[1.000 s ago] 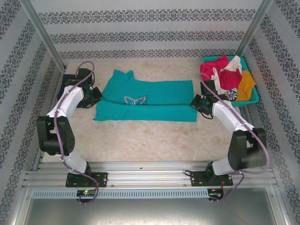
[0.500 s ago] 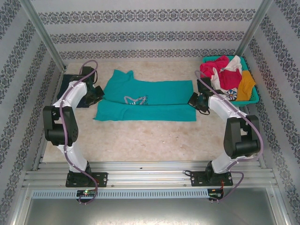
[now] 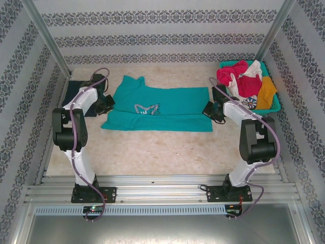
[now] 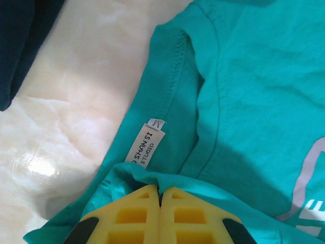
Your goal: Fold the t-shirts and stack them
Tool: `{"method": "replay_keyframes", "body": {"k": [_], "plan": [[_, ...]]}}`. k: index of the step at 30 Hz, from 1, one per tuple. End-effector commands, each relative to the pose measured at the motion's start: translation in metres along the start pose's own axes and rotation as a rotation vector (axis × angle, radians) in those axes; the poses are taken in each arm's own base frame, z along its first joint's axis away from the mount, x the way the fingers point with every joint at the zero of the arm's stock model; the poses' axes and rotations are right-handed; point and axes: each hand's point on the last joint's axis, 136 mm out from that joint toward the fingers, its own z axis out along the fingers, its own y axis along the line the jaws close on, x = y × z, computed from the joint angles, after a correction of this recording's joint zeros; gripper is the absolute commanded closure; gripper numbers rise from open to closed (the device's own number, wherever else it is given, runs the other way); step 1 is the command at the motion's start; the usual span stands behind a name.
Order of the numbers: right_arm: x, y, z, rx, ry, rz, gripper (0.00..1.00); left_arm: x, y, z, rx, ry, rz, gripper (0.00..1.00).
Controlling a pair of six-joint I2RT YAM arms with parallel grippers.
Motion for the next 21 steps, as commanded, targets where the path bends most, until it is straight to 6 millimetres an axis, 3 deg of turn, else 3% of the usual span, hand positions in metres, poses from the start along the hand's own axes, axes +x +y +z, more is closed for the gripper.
{"method": "replay_keyframes", "body": {"k": [1, 2, 4, 8, 9, 12, 16, 21], "plan": [[-0.014, 0.012, -0.003, -0.041, -0.024, -0.007, 0.69, -0.007, -0.001, -0.001, 0.004, -0.019, 0.004, 0.97], [-0.015, 0.013, -0.005, -0.048, -0.034, -0.011, 0.57, -0.005, -0.001, -0.001, 0.006, -0.013, 0.004, 0.90], [-0.021, 0.018, -0.017, -0.081, -0.080, -0.025, 0.40, -0.002, -0.001, -0.004, 0.009, -0.009, 0.005, 0.62], [-0.020, 0.033, -0.040, -0.123, -0.169, -0.095, 0.26, 0.002, 0.000, -0.027, 0.001, -0.082, 0.010, 0.12], [-0.016, 0.037, -0.042, -0.121, -0.176, -0.120, 0.24, 0.006, -0.001, -0.032, 0.004, -0.097, 0.007, 0.05], [0.005, 0.052, -0.036, -0.126, -0.157, -0.181, 0.24, 0.021, -0.010, -0.033, 0.069, -0.108, -0.013, 0.02], [0.039, 0.068, -0.009, -0.147, -0.060, -0.198, 0.25, 0.037, -0.014, -0.010, 0.153, -0.070, -0.097, 0.12], [0.059, 0.056, 0.013, -0.133, 0.010, -0.146, 0.26, 0.050, 0.006, 0.026, 0.169, -0.036, -0.200, 0.18]]}}
